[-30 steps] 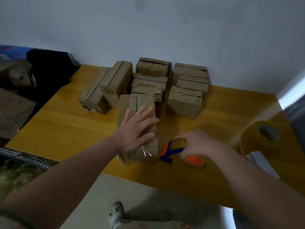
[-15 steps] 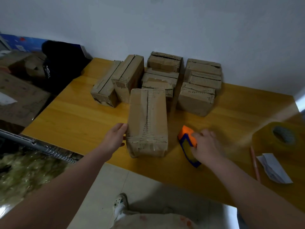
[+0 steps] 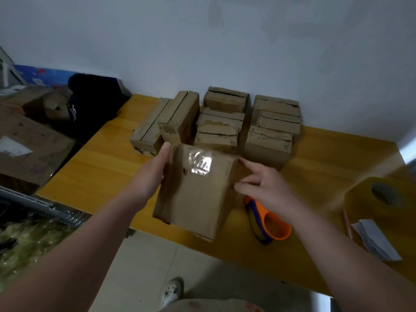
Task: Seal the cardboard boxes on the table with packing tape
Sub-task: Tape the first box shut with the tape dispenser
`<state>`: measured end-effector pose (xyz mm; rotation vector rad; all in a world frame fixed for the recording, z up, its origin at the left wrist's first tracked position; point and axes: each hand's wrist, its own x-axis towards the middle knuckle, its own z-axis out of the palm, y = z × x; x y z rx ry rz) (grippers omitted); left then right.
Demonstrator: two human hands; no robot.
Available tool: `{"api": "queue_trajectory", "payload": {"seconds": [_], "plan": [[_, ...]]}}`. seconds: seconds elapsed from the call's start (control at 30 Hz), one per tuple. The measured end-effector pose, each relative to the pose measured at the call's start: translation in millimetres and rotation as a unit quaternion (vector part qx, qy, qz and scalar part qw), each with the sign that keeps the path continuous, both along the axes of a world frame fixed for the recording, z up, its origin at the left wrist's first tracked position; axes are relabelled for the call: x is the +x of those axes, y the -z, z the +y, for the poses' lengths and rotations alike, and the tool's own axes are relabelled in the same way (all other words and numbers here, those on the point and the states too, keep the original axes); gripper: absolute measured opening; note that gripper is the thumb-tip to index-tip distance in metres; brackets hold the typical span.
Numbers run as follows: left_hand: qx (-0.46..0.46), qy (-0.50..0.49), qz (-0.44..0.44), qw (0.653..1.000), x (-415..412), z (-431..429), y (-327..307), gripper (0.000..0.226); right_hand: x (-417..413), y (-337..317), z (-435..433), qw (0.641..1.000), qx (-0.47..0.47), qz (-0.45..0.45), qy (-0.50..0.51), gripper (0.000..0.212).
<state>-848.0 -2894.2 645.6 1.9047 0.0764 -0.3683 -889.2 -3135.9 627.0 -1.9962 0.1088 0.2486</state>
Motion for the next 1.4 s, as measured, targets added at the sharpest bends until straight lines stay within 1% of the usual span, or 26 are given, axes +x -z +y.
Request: {"api": "queue_trajectory", "payload": {"seconds": [0.03,0.1,0.13,0.23,0.33,0.37,0.43,0.53,0.6,0.67,0.73,0.77,0.8,0.87,0.97,1.07,1.17,1.27,1.33,1.4], "plan": [[0.0,0.013,0.004,1.0,1.8,-0.4,-7.9,0.079,0.8,-5.7,1.1,1.0,0.022,-0.003,0.012,0.072],[0.01,0.042,0.017,0.999,7.7,-1.8,-17.3,0.084,1.4,-10.4,5.1,0.998,0.06,0.012,0.022,0.069],[0.031,0.054,0.014,0.998,11.6,-2.1,-19.3,0.082,1.4,-9.2,6.9,0.997,0.073,0.023,0.025,0.067],[0.145,0.1,-0.021,0.984,24.0,-4.2,-17.6,0.069,-2.4,-3.8,9.3,0.994,0.088,0.047,0.036,0.059],[0.222,0.158,-0.098,0.957,34.4,-12.2,-16.8,0.058,-5.9,4.1,9.4,0.993,0.088,0.068,0.044,0.051],[0.241,0.174,-0.118,0.948,37.1,-15.2,-17.1,0.057,-6.7,5.9,9.9,0.992,0.09,0.071,0.051,0.05],[0.261,0.189,-0.128,0.938,44.5,-19.7,-14.0,0.061,-6.7,8.4,10.7,0.989,0.099,0.076,0.073,0.049],[0.284,0.177,-0.142,0.932,50.2,-30.1,-8.0,0.07,-6.5,11.7,11.3,0.985,0.101,0.076,0.115,0.05],[0.318,0.148,-0.2,0.915,46.5,-37.0,-5.5,0.068,-6.7,10.9,11.6,0.984,0.085,0.075,0.138,0.046],[0.344,0.133,-0.301,0.879,39.4,-40.4,-1.9,0.058,-8.0,8.8,13.0,0.985,0.067,0.07,0.142,0.037],[0.324,0.183,-0.388,0.843,33.4,-40.8,4.6,0.038,-10.4,8.0,13.3,0.989,0.027,0.058,0.135,0.026],[0.305,0.222,-0.408,0.831,31.6,-40.2,8.2,0.033,-12.2,8.6,12.3,0.99,0.004,0.046,0.136,0.026],[0.289,0.257,-0.414,0.824,30.7,-39.4,11.9,0.035,-14.1,9.4,11.0,0.989,-0.01,0.036,0.144,0.03],[0.28,0.304,-0.388,0.824,31.5,-36.5,18.1,0.044,-17.4,11.1,7.8,0.985,-0.004,0.029,0.17,0.042],[0.298,0.332,-0.371,0.814,35.9,-32.5,21.4,0.049,-18.9,13.7,5.2,0.981,0.04,0.034,0.188,0.055],[0.309,0.34,-0.367,0.809,36.2,-31.7,22.2,0.046,-13.4,15.3,8.9,0.979,0.072,0.048,0.186,0.058],[0.302,0.334,-0.374,0.811,34.6,-32.1,24.9,0.042,-5.1,15.3,15.2,0.975,0.093,0.052,0.193,0.047],[0.298,0.324,-0.379,0.814,33.9,-33.2,25.6,0.042,2.1,15.5,20.1,0.969,0.123,0.056,0.207,0.035],[0.298,0.323,-0.381,0.814,34.0,-33.9,25.4,0.043,7.0,17.8,22.5,0.972,0.102,0.047,0.208,0.028],[0.299,0.325,-0.378,0.814,34.7,-33.4,26.3,0.044,11.1,17.8,23.1,0.977,0.066,0.027,0.202,0.016]]}}
